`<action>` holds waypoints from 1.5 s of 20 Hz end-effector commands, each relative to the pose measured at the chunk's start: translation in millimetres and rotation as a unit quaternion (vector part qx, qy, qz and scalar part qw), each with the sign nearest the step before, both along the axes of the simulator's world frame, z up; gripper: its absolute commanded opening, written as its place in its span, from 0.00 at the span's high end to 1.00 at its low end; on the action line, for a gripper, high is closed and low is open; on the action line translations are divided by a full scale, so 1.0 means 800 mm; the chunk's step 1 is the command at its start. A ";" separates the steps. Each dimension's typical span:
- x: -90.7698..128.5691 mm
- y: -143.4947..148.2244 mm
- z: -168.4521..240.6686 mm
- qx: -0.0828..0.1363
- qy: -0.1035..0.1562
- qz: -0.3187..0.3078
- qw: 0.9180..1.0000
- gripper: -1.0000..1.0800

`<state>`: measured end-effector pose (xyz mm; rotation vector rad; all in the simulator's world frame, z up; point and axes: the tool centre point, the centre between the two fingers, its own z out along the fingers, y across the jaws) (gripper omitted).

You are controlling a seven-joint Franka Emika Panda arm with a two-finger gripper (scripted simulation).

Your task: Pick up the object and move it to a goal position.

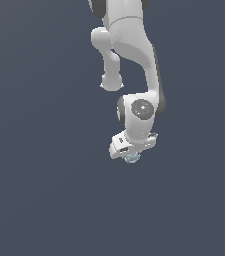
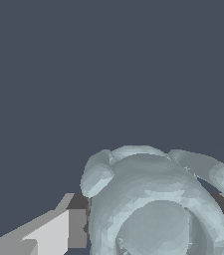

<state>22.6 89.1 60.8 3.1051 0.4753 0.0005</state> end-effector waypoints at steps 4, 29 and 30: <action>0.035 0.022 0.018 0.000 0.000 0.000 1.000 1.00; 0.121 0.072 0.059 0.000 0.000 0.000 1.000 1.00; 0.121 0.072 0.059 0.000 0.000 0.000 1.000 1.00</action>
